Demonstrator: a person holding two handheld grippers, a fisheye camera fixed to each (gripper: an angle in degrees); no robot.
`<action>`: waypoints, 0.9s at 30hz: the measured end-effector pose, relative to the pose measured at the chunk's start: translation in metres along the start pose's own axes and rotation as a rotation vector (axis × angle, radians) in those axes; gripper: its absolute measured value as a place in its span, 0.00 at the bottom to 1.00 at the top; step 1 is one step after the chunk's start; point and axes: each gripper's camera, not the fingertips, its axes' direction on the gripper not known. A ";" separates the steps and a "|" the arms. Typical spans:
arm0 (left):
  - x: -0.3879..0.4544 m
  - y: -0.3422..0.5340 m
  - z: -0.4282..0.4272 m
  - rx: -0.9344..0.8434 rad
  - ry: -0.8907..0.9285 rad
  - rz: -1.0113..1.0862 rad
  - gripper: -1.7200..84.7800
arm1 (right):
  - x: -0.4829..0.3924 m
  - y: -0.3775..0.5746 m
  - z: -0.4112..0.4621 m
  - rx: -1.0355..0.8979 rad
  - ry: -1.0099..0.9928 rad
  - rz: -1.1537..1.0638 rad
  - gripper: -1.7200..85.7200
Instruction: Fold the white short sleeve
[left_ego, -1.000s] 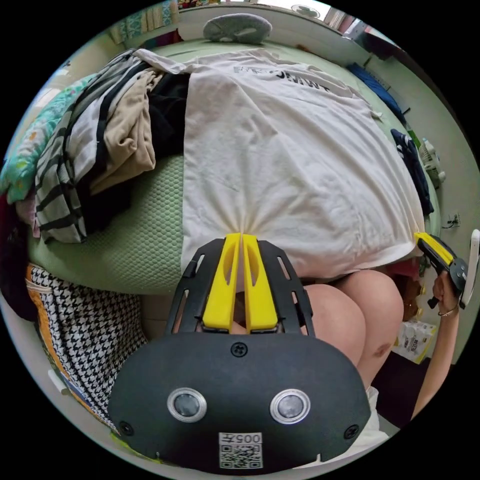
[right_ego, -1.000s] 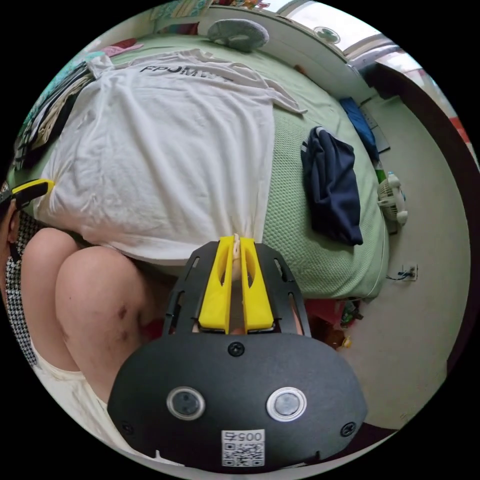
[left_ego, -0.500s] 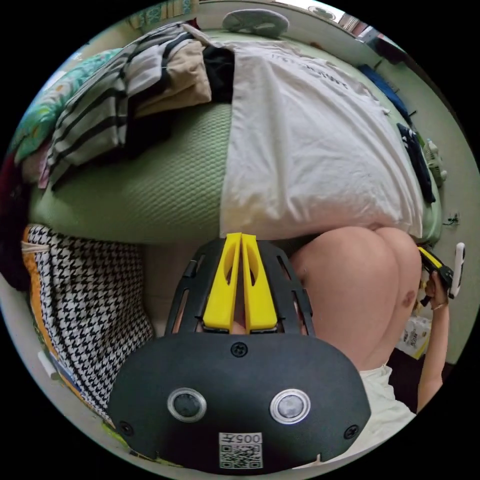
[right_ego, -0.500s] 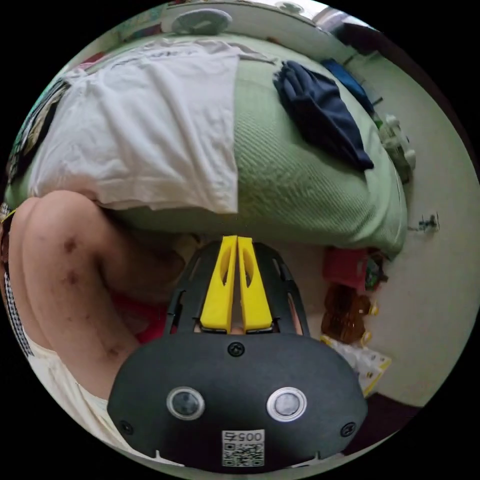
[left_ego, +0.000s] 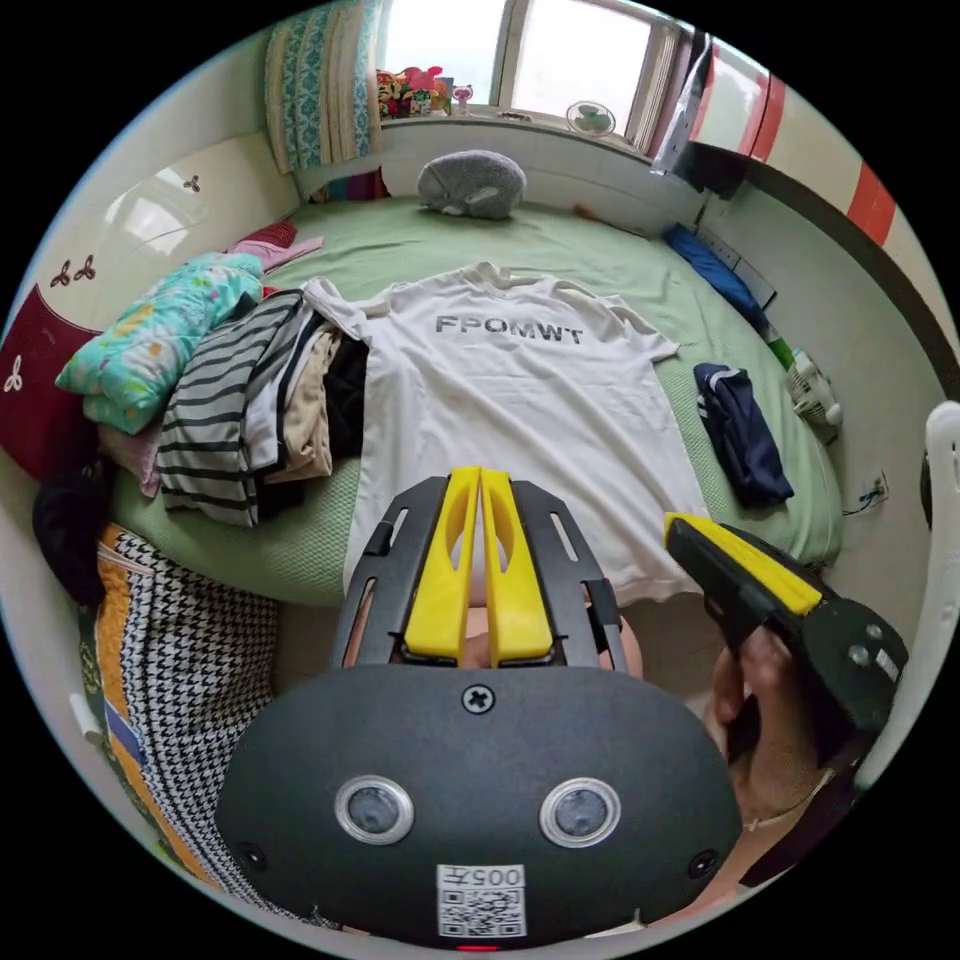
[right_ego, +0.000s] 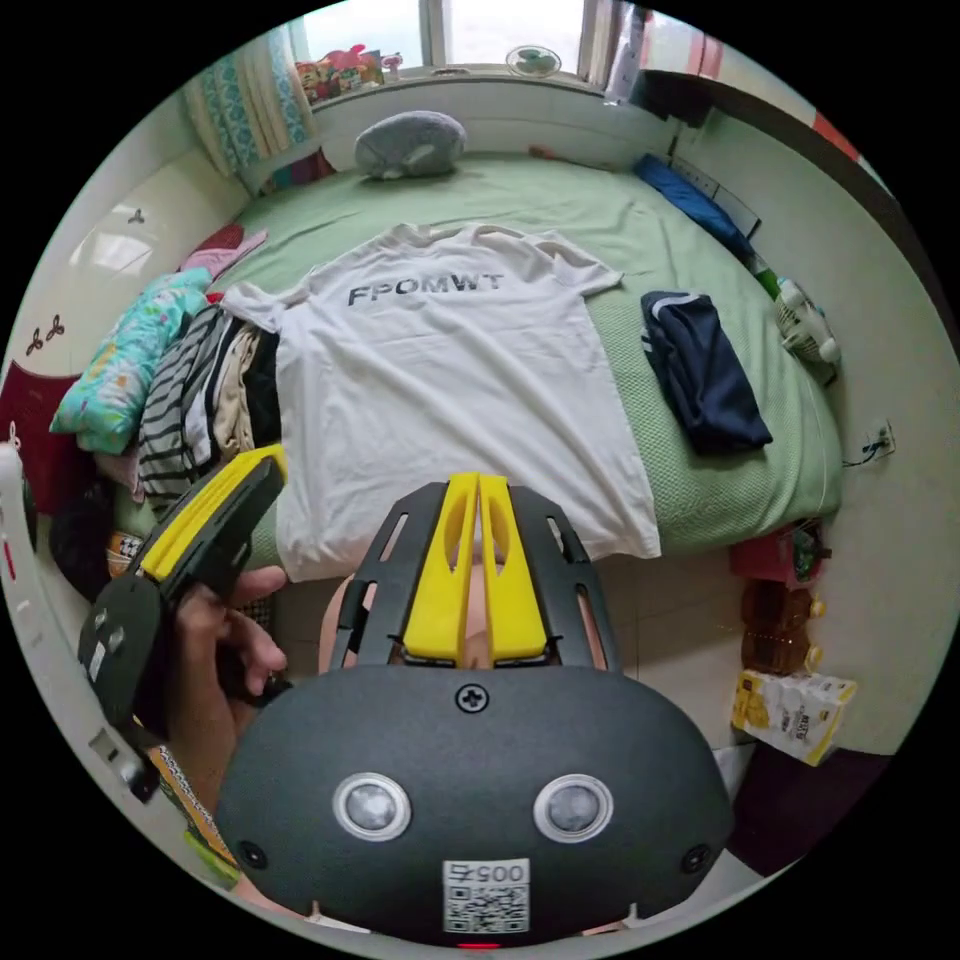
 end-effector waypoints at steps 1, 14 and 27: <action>0.002 0.002 -0.002 -0.003 0.002 0.000 0.01 | -0.002 0.002 -0.001 -0.003 0.005 -0.015 0.01; 0.037 0.030 -0.015 0.001 -0.038 -0.039 0.01 | 0.001 0.019 -0.023 0.061 -0.014 -0.009 0.01; 0.071 0.018 -0.009 -0.011 -0.067 -0.037 0.01 | -0.002 0.003 -0.015 0.025 -0.054 -0.020 0.01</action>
